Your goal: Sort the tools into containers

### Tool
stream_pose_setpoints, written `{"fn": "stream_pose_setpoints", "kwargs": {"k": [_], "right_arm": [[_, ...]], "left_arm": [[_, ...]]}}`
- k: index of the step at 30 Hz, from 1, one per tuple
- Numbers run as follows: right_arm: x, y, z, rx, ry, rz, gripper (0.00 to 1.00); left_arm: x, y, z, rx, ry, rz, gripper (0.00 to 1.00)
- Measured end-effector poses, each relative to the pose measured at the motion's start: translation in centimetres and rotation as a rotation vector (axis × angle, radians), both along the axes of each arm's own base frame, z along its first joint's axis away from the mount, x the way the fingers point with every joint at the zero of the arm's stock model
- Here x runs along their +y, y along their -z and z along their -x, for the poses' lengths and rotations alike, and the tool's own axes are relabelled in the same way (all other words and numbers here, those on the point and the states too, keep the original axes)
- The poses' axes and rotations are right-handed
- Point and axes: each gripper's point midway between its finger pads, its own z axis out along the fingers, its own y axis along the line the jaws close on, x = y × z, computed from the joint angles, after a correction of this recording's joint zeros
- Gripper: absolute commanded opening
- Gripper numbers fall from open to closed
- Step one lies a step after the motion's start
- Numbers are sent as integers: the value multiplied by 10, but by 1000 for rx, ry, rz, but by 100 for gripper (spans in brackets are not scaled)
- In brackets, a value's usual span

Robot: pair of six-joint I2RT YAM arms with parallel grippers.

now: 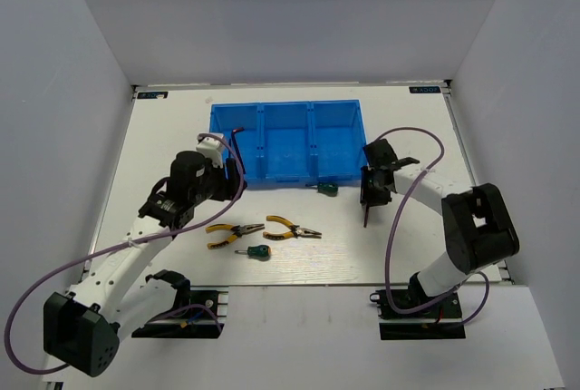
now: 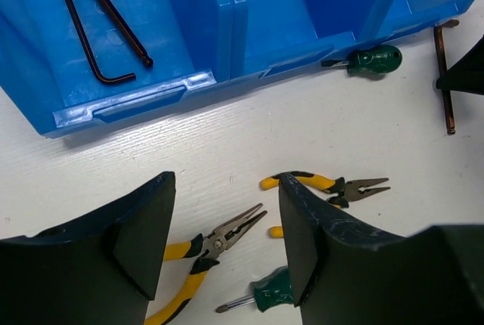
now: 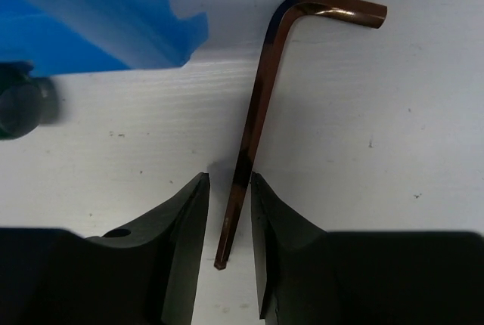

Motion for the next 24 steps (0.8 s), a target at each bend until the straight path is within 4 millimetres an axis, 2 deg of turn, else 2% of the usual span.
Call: {"fn": "stream_pose_setpoints", "kwargs": {"k": [3, 8, 11, 12, 15, 21, 24], "right_arm": [[-2, 7, -2, 7, 12, 14, 33], [-7, 7, -7, -15, 36, 44, 28], [-10, 8, -9, -27, 51, 54, 18], [-10, 8, -9, -30, 55, 56, 10], [-11, 9, -9, -37, 67, 54, 0], [-12, 7, -6, -35, 80, 41, 0], [-13, 1, 8, 9, 100, 23, 0]], "left_arm": [[-1, 1, -2, -3, 3, -5, 67], [-1, -3, -4, -16, 7, -6, 67], [-1, -4, -4, -20, 7, -5, 67], [-1, -4, -4, -20, 7, -5, 67], [-1, -5, -4, -24, 7, -4, 67], [0, -12, -2, -46, 6, 5, 67], [1, -16, -1, -58, 5, 10, 67]]}}
